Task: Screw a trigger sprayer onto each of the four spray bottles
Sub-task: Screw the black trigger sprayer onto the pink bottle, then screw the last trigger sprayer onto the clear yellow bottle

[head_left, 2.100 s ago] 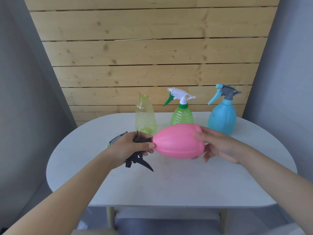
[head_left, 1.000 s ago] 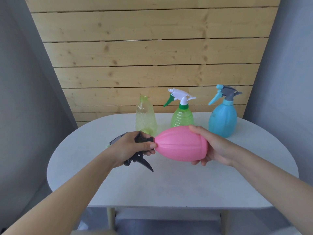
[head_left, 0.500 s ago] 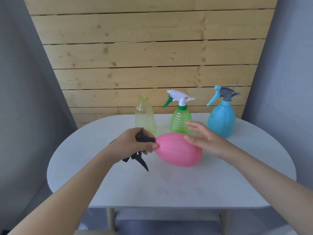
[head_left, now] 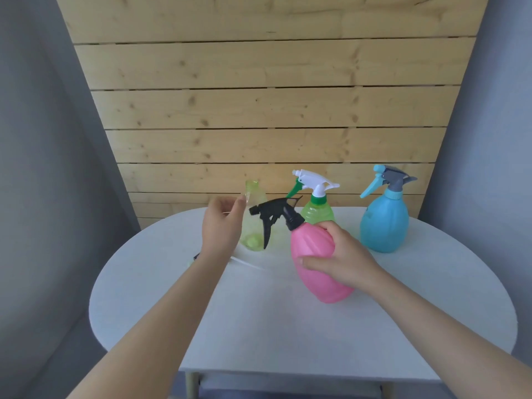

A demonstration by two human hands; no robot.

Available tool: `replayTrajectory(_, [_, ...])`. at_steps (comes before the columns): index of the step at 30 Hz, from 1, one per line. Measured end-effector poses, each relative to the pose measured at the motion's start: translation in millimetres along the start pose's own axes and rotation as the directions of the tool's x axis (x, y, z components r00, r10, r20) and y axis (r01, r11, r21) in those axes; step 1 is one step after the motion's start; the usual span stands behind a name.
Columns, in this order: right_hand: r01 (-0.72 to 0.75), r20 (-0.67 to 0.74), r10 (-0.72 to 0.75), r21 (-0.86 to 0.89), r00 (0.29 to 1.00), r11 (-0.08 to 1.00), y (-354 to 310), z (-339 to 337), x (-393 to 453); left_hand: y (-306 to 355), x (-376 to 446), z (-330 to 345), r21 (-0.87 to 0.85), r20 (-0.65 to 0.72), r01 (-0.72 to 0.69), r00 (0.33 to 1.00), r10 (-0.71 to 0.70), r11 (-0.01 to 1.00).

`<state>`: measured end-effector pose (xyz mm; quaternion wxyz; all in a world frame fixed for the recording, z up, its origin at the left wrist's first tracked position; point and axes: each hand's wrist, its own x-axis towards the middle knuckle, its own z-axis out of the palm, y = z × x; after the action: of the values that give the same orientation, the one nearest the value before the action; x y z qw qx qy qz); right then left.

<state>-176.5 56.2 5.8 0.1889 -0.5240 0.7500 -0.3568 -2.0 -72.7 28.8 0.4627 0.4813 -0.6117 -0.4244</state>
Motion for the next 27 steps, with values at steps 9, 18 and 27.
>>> replayTrajectory(9, [0.036, -0.186, 0.007, 0.229, 0.983, 0.973, -6.4, 26.6, 17.9, -41.0, 41.5, 31.7, 0.098, 0.243, 0.064, 0.966, -0.086, 0.993])
replayTrajectory(18, [0.056, -0.239, 0.015, 0.290, 0.971, 0.955, -18.3, 41.8, 30.8, -50.4, 46.9, 28.3, 0.147, 0.149, -0.055, 0.988, 0.033, 0.988])
replayTrajectory(27, [0.042, -0.223, 0.024, 0.284, 0.975, 0.958, -37.4, 71.3, 47.2, -65.3, 38.2, -28.0, 0.177, 0.088, -0.028, 0.996, 0.012, 0.984])
